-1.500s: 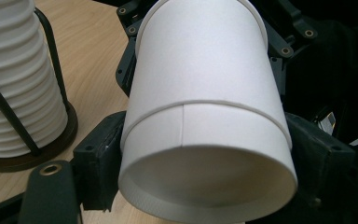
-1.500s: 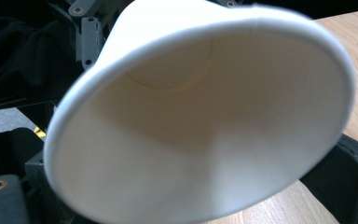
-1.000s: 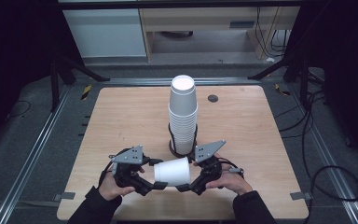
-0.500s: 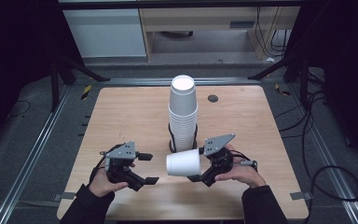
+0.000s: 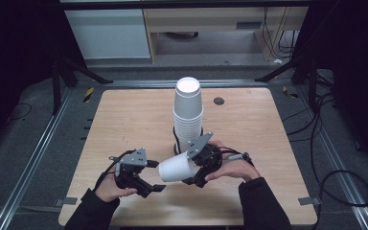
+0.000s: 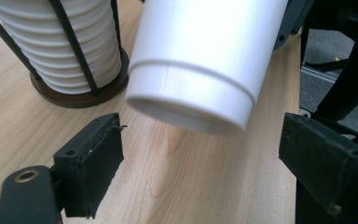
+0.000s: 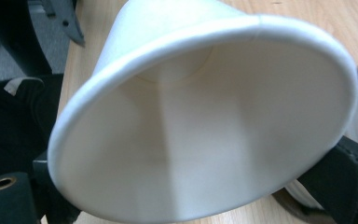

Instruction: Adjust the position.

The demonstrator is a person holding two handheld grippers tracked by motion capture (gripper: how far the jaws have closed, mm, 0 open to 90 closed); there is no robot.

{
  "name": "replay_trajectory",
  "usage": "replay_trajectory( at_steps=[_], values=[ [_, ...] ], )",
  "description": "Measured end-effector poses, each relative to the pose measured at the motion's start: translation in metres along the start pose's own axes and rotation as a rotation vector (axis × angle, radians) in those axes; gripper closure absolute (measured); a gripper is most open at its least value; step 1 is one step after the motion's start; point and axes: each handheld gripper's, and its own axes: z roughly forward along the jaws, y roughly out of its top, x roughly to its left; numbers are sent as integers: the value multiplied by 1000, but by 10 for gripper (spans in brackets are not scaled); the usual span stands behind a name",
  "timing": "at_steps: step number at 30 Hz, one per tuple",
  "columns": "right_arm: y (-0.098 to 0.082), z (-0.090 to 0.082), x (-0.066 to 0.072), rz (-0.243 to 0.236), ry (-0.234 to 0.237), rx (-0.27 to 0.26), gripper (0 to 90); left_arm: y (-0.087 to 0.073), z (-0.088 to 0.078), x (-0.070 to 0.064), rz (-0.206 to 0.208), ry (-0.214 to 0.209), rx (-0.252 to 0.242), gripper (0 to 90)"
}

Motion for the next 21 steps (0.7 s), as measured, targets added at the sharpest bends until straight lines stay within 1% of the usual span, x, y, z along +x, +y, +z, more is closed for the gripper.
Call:
replay_trajectory(
  at_steps=[2, 4, 6, 13, 16, 19, 21],
  values=[
    [6, 5, 0, -23, 10, 25, 80, 0, 2, 0, 5, 0, 13, 129],
    [11, 10, 2, -43, 6, 52, 80, 0, 3, -1, 9, 3, 23, 125],
    [16, 14, 3, -55, 17, 61, 80, 0, 3, -1, 11, 0, 25, 126],
    [25, 24, 7, -85, 66, 75, 81, 0, 5, -2, 15, -2, 38, 128],
    [29, 26, 9, -97, 76, 76, 81, 0, 6, -2, 22, -11, 45, 135],
    [31, 27, 10, -109, 80, 74, 81, 0, 7, -3, 27, -17, 49, 154],
    [32, 27, 10, -108, 87, 70, 80, 0, 6, -4, 33, -23, 47, 195]
  ],
)
